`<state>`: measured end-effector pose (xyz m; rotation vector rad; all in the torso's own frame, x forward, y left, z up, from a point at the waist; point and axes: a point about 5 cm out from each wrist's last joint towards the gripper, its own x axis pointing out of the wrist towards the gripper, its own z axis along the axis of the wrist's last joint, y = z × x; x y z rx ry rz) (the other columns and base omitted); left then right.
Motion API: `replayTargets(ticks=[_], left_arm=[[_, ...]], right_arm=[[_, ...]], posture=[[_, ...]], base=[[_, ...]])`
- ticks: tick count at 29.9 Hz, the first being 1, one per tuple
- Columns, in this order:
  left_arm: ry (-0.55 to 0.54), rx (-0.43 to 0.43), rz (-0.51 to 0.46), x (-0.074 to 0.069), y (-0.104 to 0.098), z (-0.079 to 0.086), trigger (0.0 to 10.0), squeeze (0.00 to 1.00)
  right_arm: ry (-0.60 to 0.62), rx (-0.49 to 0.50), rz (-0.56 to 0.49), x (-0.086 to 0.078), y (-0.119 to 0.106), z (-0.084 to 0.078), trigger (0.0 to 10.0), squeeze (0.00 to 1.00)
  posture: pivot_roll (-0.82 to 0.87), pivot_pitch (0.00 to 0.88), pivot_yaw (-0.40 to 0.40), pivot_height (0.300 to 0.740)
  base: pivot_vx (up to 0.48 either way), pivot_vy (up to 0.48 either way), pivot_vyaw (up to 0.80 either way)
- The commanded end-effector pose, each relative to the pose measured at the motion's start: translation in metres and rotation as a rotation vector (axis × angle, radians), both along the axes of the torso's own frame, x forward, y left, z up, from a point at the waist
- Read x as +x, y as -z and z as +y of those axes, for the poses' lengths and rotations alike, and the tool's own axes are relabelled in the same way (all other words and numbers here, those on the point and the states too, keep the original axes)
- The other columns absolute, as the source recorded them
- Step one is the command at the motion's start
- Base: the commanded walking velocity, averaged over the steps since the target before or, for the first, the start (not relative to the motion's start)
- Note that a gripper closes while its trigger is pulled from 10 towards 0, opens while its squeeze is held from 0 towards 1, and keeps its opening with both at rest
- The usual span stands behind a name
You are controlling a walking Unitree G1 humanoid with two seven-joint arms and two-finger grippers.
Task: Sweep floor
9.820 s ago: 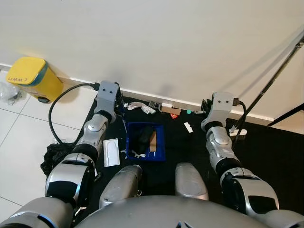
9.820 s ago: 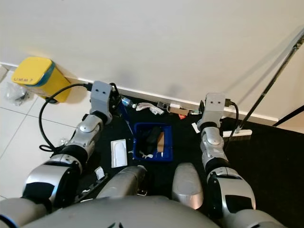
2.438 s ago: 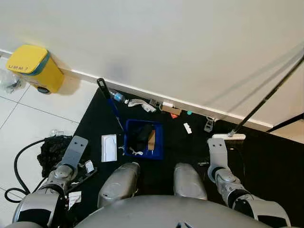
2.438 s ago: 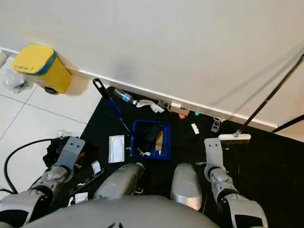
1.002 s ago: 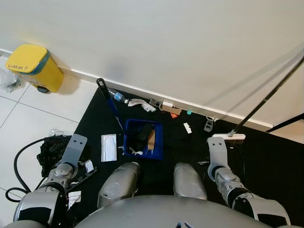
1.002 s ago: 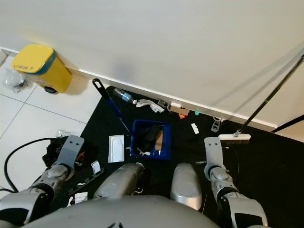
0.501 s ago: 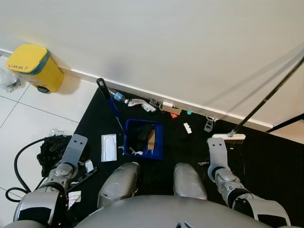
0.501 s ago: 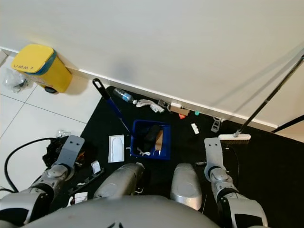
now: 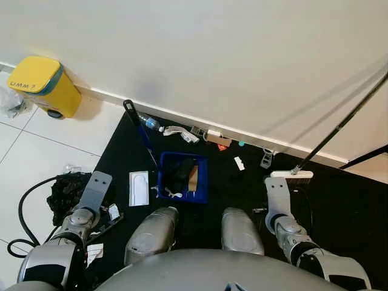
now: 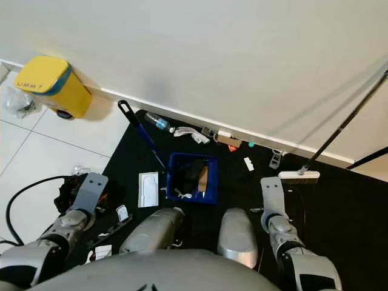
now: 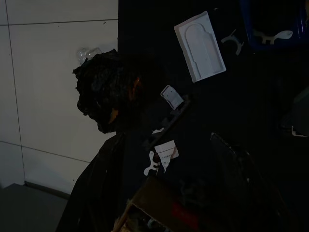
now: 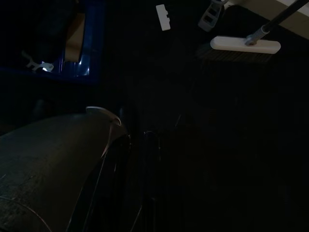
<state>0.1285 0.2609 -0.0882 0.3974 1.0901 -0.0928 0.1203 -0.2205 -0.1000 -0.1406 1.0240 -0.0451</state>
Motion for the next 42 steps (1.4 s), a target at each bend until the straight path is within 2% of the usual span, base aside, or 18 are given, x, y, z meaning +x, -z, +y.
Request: replayTargets(ticks=[1, 42], left_arm=[[-0.001, -0.004, -0.001, 0.0023, 0.0007, -0.0040, 10.0, 0.00], [0.002, -0.001, -0.005, 0.0058, -0.0005, -0.0035, 10.0, 0.00]], right_arm=[[-0.011, 0.002, -0.014, 0.0035, -0.0011, 0.0010, 10.0, 0.00], [-0.006, 0.012, -0.012, 0.0021, -0.0003, 0.0031, 10.0, 0.00]], posture=[[0.06, 0.000, -0.001, 0.740], [0.06, 0.000, 0.003, 0.740]], base=[[0.000, 0.000, 0.00], [0.000, 0.000, 0.00]])
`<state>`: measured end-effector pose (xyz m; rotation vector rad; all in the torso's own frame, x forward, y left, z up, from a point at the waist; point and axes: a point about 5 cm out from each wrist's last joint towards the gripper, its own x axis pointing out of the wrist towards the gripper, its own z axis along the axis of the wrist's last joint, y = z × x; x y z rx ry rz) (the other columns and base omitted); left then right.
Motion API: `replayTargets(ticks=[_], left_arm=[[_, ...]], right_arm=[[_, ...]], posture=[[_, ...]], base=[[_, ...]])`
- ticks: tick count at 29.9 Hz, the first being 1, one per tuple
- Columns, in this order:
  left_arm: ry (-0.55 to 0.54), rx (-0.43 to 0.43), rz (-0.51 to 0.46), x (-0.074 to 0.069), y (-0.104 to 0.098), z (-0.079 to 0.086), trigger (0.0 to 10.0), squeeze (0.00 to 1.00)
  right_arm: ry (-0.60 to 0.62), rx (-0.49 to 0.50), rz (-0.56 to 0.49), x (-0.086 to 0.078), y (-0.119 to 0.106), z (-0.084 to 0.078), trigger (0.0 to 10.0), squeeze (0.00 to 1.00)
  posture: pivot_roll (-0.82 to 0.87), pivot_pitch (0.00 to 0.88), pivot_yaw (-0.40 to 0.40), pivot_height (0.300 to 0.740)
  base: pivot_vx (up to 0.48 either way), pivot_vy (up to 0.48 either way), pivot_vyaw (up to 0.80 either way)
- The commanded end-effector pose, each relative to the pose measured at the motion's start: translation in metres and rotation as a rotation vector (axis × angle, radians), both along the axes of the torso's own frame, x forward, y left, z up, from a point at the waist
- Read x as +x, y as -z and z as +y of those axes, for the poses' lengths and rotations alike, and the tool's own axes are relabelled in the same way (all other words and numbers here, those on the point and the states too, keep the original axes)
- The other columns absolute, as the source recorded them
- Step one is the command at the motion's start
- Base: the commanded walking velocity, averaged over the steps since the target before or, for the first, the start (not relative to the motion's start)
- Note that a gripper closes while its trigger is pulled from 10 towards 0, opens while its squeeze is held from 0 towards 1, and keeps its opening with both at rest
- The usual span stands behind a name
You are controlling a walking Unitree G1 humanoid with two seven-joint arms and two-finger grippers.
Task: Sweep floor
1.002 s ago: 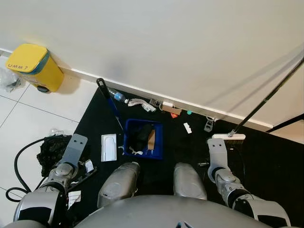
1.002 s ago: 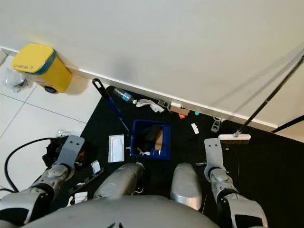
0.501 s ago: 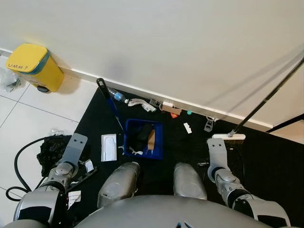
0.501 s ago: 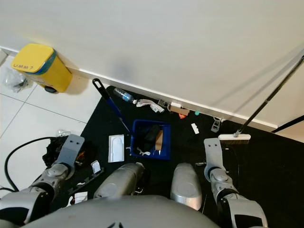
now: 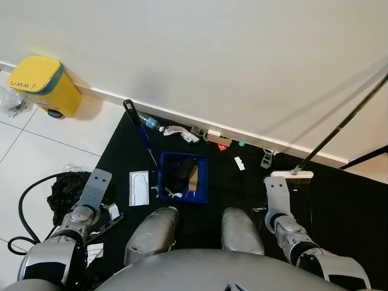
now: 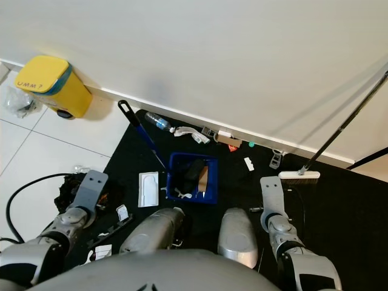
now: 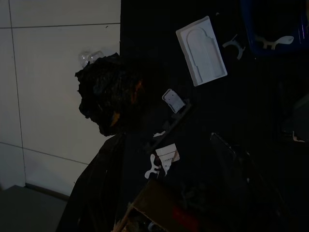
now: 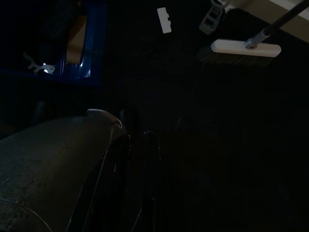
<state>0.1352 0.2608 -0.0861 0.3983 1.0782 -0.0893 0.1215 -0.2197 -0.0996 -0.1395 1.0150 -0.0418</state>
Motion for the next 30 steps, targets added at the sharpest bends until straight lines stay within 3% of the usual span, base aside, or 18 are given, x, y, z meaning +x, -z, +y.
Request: replayTargets(ticks=[1, 30], left_arm=[[0.002, -0.002, 0.007, -0.0009, 0.0016, -0.0034, 10.0, 0.00], [0.002, 0.000, 0.008, -0.0011, 0.0015, -0.0030, 10.0, 0.00]], right_arm=[[-0.003, 0.010, -0.003, 0.0009, 0.0001, 0.0023, 10.0, 0.00], [-0.008, 0.006, 0.003, -0.0006, 0.0009, 0.0036, 10.0, 0.00]], posture=[[0.06, 0.000, 0.003, 0.740], [0.06, 0.000, 0.002, 0.740]], base=[[0.000, 0.000, 0.00], [0.000, 0.000, 0.00]])
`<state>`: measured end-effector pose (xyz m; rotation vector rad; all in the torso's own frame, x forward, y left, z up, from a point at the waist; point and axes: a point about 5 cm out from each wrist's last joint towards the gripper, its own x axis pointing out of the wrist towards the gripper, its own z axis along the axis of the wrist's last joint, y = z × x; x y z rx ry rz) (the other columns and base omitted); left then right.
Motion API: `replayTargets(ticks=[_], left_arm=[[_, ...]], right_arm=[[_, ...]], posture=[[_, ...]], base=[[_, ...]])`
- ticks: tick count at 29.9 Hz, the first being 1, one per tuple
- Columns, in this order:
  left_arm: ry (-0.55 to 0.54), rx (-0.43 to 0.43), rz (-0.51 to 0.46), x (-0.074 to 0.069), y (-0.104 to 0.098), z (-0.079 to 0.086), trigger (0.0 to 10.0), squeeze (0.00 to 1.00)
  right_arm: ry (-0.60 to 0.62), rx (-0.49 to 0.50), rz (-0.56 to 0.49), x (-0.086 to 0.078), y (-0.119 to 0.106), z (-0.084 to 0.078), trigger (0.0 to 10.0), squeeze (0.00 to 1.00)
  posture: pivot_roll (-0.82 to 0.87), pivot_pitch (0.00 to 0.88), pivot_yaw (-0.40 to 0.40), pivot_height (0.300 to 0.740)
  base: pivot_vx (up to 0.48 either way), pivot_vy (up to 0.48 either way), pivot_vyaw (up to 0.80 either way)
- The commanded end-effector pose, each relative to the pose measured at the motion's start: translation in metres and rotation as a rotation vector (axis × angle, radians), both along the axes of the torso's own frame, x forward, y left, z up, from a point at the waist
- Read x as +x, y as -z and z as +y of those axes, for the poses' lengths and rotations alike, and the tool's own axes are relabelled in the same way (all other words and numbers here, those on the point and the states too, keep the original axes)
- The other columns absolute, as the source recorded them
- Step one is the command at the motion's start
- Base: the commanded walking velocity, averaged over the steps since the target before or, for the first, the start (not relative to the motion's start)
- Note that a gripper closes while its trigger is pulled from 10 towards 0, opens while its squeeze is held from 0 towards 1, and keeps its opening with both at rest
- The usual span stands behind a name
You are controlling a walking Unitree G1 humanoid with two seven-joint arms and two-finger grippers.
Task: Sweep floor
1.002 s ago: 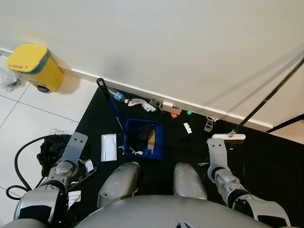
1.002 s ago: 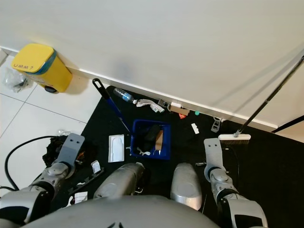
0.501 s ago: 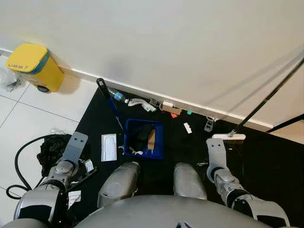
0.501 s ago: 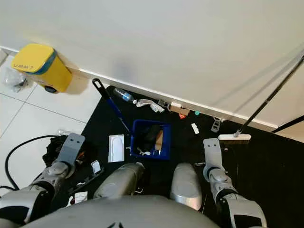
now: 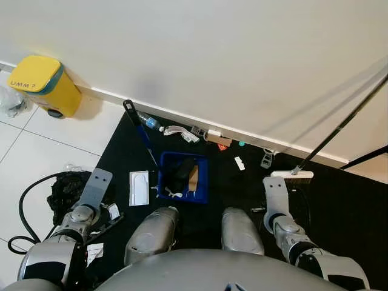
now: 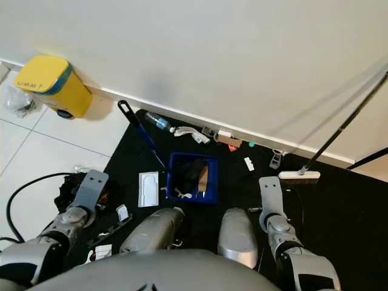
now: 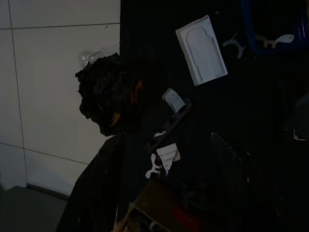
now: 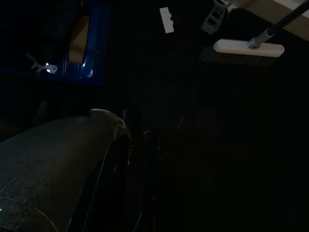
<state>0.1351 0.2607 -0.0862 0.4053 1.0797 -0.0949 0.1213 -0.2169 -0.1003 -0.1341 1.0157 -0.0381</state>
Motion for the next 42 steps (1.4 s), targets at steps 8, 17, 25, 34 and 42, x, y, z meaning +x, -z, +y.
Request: replayTargets(ticks=[8, 17, 25, 34, 42], left_arm=[[-0.005, -0.003, 0.005, -0.0007, 0.0014, -0.0030, 10.0, 0.00], [-0.004, -0.002, 0.006, -0.0004, 0.0013, -0.0029, 10.0, 0.00], [-0.003, -0.001, 0.006, -0.0004, 0.0012, -0.0026, 10.0, 0.00], [-0.002, 0.000, 0.006, -0.0007, 0.0012, -0.0022, 10.0, 0.00], [-0.003, 0.000, 0.006, -0.0007, 0.0011, -0.0022, 10.0, 0.00]], right_arm=[[-0.007, 0.000, 0.006, -0.0011, 0.0006, 0.0009, 10.0, 0.00], [-0.006, -0.001, 0.011, -0.0022, 0.0009, 0.0004, 10.0, 0.00], [-0.005, 0.000, 0.013, -0.0022, 0.0011, 0.0010, 10.0, 0.00], [-0.005, 0.000, 0.018, -0.0038, 0.0017, 0.0013, 10.0, 0.00], [-0.007, 0.000, 0.017, -0.0033, 0.0016, 0.0020, 10.0, 0.00]], posture=[[0.06, 0.000, 0.002, 0.740], [0.06, 0.000, 0.003, 0.740], [0.06, 0.000, 0.004, 0.740], [0.06, 0.000, 0.004, 0.740], [0.07, 0.000, 0.004, 0.740]], base=[[0.000, 0.000, 0.00], [0.000, 0.000, 0.00], [0.000, 0.000, 0.00], [0.000, 0.000, 0.00], [0.000, 0.000, 0.00]])
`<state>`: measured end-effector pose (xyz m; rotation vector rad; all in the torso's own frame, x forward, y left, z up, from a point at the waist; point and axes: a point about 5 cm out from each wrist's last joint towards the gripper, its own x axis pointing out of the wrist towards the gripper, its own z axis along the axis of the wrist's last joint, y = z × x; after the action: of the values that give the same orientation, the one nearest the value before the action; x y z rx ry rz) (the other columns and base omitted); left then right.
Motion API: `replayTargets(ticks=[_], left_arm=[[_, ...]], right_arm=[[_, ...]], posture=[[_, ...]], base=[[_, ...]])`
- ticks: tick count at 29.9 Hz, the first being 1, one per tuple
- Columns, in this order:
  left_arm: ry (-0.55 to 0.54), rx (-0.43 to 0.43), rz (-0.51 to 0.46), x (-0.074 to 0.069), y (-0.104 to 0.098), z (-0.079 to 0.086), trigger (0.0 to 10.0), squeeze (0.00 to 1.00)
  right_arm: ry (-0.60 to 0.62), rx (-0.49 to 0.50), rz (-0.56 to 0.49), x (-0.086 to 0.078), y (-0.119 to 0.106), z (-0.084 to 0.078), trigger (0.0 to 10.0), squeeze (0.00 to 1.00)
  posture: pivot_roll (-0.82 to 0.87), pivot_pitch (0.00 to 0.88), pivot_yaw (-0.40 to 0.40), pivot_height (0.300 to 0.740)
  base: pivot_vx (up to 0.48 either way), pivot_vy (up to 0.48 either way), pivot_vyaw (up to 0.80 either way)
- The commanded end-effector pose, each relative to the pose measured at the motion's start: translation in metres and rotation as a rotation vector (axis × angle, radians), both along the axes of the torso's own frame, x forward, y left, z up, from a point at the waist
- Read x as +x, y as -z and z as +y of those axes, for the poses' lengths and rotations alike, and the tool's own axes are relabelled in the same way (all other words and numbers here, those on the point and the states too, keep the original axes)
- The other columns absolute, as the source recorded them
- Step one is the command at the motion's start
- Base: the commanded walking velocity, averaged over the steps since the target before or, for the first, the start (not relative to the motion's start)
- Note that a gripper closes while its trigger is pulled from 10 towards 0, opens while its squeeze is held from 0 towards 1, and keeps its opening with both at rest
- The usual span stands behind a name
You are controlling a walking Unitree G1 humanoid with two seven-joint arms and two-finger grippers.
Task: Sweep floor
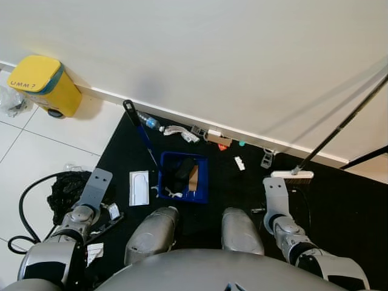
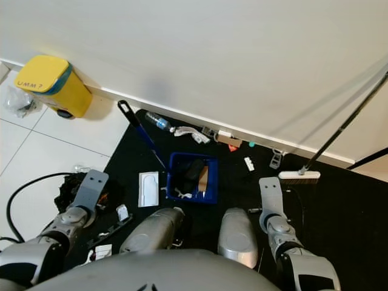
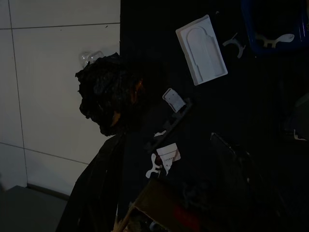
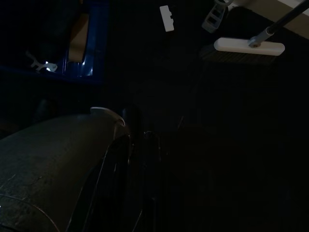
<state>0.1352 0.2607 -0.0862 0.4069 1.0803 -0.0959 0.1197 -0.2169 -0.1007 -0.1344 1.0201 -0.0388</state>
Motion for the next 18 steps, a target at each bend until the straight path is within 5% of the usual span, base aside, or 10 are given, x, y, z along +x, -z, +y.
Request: replayTargets(ticks=[1, 18], left_arm=[[-0.005, -0.001, 0.005, -0.0006, 0.0011, -0.0023, 10.0, 0.00], [-0.003, -0.001, 0.005, 0.0000, 0.0010, -0.0025, 10.0, 0.00]], right_arm=[[-0.009, 0.001, 0.010, -0.0006, 0.0009, 0.0024, 10.0, 0.00], [-0.005, 0.000, 0.025, -0.0054, 0.0023, 0.0020, 10.0, 0.00]], posture=[[0.06, 0.000, 0.004, 0.740], [0.06, 0.000, 0.005, 0.740]], base=[[0.000, 0.000, 0.00], [0.000, 0.000, 0.00]])
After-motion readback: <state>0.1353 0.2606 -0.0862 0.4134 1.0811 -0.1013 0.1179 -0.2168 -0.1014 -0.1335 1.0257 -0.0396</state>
